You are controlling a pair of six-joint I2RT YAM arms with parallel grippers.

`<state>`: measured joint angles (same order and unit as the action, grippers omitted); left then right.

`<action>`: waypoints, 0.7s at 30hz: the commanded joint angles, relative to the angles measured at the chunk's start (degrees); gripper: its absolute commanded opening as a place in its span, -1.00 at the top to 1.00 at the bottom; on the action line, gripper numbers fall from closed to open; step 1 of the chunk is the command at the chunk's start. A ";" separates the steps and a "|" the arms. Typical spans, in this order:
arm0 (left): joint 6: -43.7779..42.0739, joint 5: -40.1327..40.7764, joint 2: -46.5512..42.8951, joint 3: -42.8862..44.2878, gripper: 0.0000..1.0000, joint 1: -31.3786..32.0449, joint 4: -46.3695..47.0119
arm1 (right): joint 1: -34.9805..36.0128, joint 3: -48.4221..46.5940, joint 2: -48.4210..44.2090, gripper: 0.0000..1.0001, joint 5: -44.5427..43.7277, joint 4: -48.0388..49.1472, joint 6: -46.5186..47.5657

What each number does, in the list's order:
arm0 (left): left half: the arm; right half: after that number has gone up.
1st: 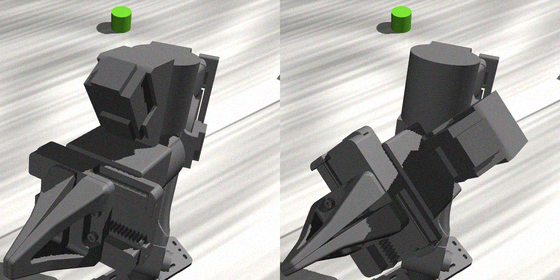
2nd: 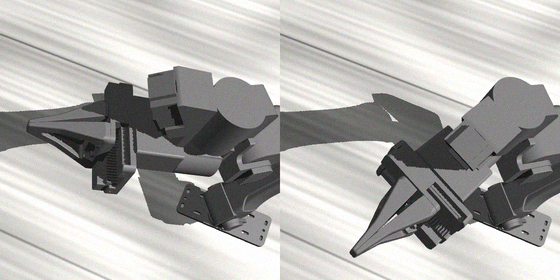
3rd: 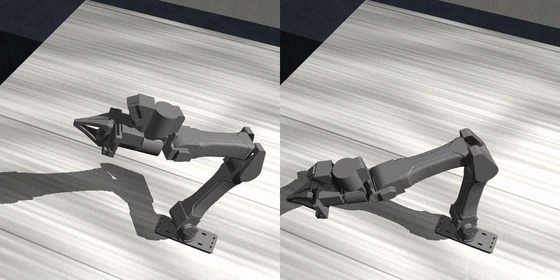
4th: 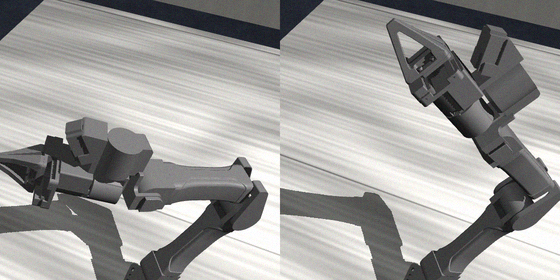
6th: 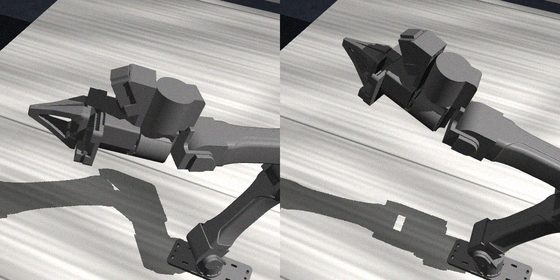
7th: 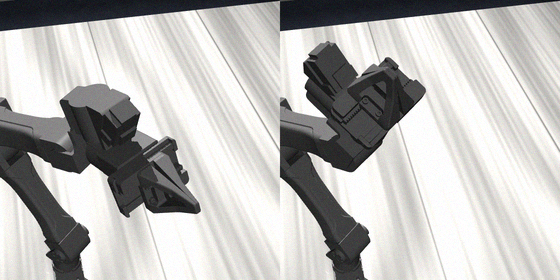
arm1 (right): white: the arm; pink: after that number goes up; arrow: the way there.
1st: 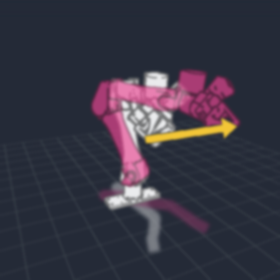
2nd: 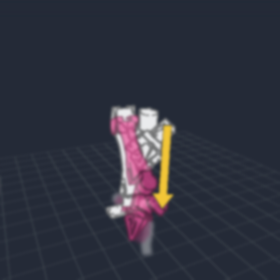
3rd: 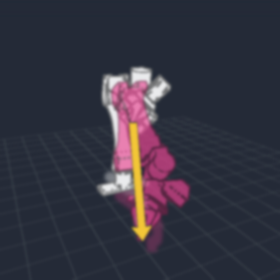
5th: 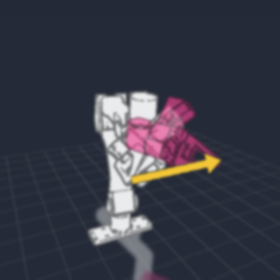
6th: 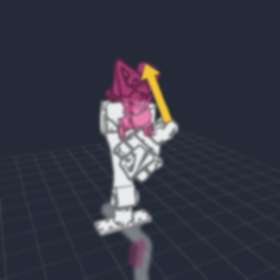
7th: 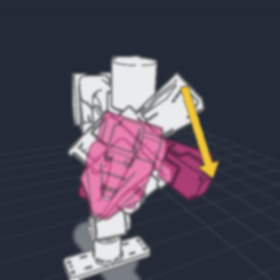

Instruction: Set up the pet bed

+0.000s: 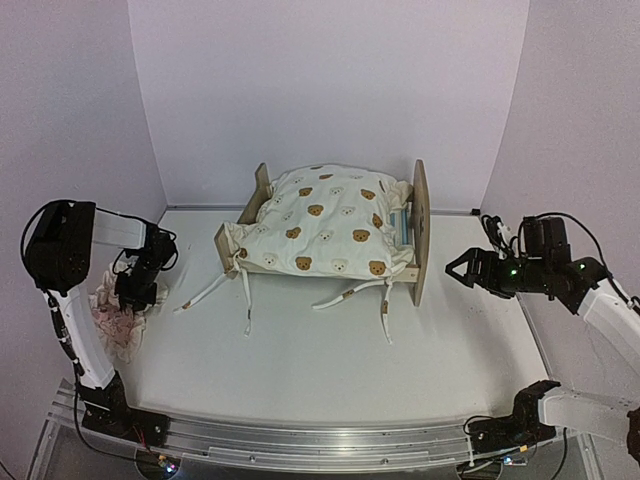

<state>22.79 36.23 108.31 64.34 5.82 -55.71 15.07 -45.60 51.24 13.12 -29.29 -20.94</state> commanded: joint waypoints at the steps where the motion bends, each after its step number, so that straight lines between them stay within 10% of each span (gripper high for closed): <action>1: 0.10 -1.86 -1.01 2.29 0.93 -0.47 -1.40 | -0.22 0.42 -0.32 -0.96 0.25 -0.06 1.11; 11: -0.17 -21.67 -15.25 6.01 1.00 8.37 0.28 | -0.22 0.43 -0.72 -0.96 1.00 -0.06 0.89; 21: 1.45 -62.66 -34.44 3.13 1.00 9.93 17.51 | -0.22 0.21 0.51 -0.96 15.55 6.04 -3.57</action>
<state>22.68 -5.11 80.00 67.89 15.38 -48.36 15.07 -45.56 51.28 18.02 -29.34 -21.50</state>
